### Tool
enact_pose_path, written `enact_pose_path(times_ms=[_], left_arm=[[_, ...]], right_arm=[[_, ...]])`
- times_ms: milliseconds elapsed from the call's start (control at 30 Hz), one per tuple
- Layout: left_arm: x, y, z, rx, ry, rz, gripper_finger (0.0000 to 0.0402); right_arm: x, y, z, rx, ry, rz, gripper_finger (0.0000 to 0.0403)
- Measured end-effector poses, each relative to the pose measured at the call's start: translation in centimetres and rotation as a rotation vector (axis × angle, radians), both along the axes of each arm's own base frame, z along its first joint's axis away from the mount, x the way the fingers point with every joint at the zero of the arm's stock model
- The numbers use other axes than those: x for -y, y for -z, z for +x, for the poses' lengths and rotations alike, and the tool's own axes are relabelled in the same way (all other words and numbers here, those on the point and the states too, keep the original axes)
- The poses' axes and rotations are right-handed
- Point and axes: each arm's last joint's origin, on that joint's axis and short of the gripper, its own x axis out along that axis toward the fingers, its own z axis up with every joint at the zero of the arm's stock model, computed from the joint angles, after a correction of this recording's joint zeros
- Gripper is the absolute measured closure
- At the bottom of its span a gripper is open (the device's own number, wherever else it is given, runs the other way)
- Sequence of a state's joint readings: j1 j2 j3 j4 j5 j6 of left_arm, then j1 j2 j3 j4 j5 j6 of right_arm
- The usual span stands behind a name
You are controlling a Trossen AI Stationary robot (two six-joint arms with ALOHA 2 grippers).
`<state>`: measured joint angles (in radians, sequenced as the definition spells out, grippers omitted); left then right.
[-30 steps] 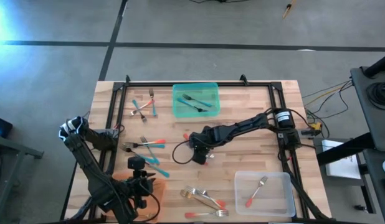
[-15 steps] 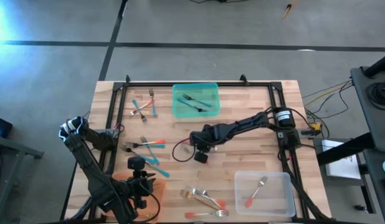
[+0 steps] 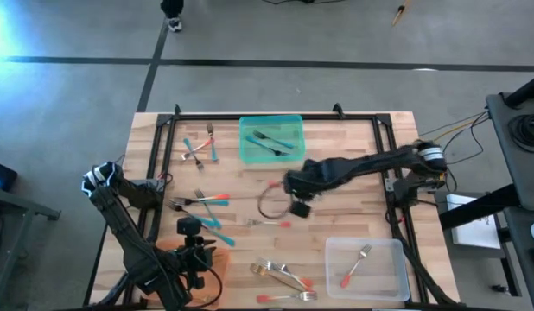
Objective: Sort silverware by color (type)
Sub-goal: Put the orange fork into the transparent bin
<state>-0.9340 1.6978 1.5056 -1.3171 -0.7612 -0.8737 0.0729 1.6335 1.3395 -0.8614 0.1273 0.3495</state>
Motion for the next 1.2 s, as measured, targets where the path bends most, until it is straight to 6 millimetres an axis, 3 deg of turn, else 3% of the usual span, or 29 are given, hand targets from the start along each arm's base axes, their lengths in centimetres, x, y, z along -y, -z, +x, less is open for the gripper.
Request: enact_pose_path(times_ms=[133, 300, 400, 500, 767, 967, 1200], left_arm=[[-0.1, 0.5, -0.1, 0.004, -0.014, 0.012, 0.0336], [-0.5, 0.8, -0.2, 0.035, -0.020, 0.040, 0.0336], [-0.7, 0.8, -0.2, 0.067, -0.020, 0.073, 0.0336], [-0.8, 0.9, -0.2, 0.096, -0.022, 0.102, 0.0336], [-1.0, 0.8, 0.5, 0.115, -0.019, 0.111, 0.0336], [-1.0, 0.8, 0.6, 0.115, -0.019, 0.111, 0.0336], [-1.2, 0.8, 0.8, 0.114, -0.028, 0.112, 0.0336]], right_arm=[[-4.1, -2.8, -3.4, 0.029, -0.048, 0.124, 0.0392], [-10.1, -4.2, -7.6, 0.048, -0.056, 0.216, 0.0391], [-13.0, -3.9, -9.9, 0.036, -0.042, 0.244, 0.0391], [-14.6, -2.8, -11.4, -0.011, 0.009, 0.236, 0.0391], [-15.3, 0.3, -13.2, -0.206, 0.115, 0.256, 0.0390], [-15.1, 0.5, -13.5, -0.241, 0.081, 0.285, 0.0378], [-15.2, 0.0, -13.6, -0.297, 0.063, 0.347, 0.0316]])
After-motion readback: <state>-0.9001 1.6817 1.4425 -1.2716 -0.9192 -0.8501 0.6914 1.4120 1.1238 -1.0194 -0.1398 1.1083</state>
